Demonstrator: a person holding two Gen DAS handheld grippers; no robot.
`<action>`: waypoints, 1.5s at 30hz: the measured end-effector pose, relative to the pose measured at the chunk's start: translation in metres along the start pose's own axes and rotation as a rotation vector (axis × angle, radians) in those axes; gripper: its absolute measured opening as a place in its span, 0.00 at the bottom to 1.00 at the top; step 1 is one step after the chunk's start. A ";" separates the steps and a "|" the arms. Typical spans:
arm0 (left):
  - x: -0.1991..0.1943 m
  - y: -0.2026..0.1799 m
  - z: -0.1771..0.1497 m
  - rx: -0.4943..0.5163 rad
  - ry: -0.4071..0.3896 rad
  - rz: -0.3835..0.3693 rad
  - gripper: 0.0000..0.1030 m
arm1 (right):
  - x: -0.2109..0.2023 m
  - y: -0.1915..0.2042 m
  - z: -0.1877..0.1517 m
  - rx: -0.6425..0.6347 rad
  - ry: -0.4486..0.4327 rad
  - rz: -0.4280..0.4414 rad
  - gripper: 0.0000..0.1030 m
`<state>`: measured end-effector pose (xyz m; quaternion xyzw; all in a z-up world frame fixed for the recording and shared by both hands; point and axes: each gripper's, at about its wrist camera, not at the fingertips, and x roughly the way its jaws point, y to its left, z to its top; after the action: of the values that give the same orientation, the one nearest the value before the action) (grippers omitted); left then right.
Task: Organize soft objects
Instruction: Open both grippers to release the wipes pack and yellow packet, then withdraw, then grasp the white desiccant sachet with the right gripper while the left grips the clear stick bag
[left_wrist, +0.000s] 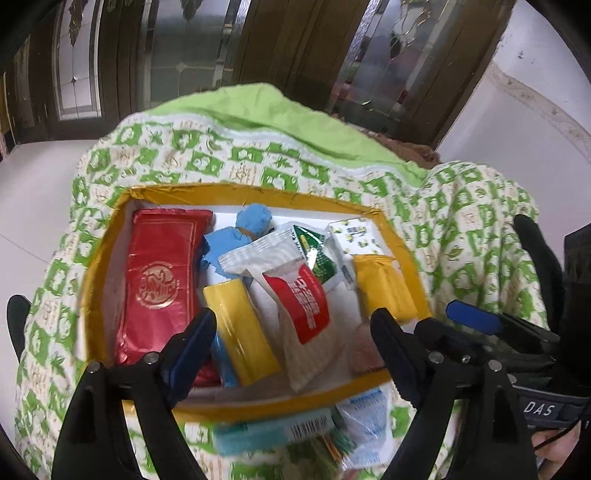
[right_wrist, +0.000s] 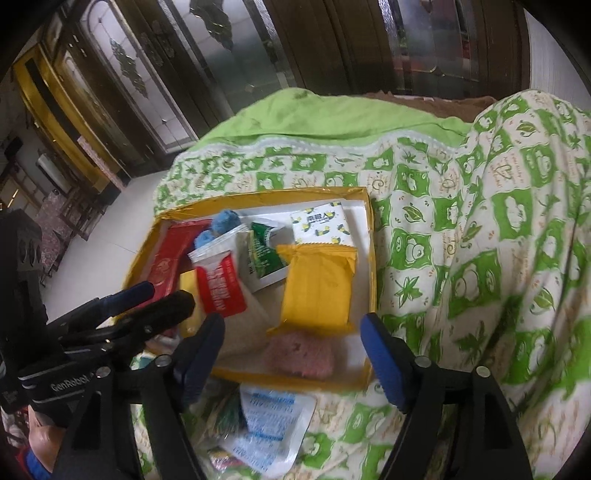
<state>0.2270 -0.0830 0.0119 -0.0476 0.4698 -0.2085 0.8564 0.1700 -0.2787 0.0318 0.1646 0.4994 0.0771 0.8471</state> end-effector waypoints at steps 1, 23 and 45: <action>-0.006 0.000 -0.002 -0.001 -0.009 -0.006 0.84 | -0.003 0.000 -0.003 -0.001 -0.003 0.001 0.79; -0.022 -0.006 -0.111 -0.063 0.064 -0.105 0.89 | 0.006 -0.004 -0.069 0.074 0.199 0.035 0.72; 0.021 -0.032 -0.110 0.088 0.105 -0.036 0.50 | 0.063 -0.008 -0.064 0.204 0.324 0.073 0.62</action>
<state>0.1360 -0.1083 -0.0567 -0.0072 0.5036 -0.2465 0.8280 0.1449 -0.2544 -0.0508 0.2531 0.6279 0.0824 0.7313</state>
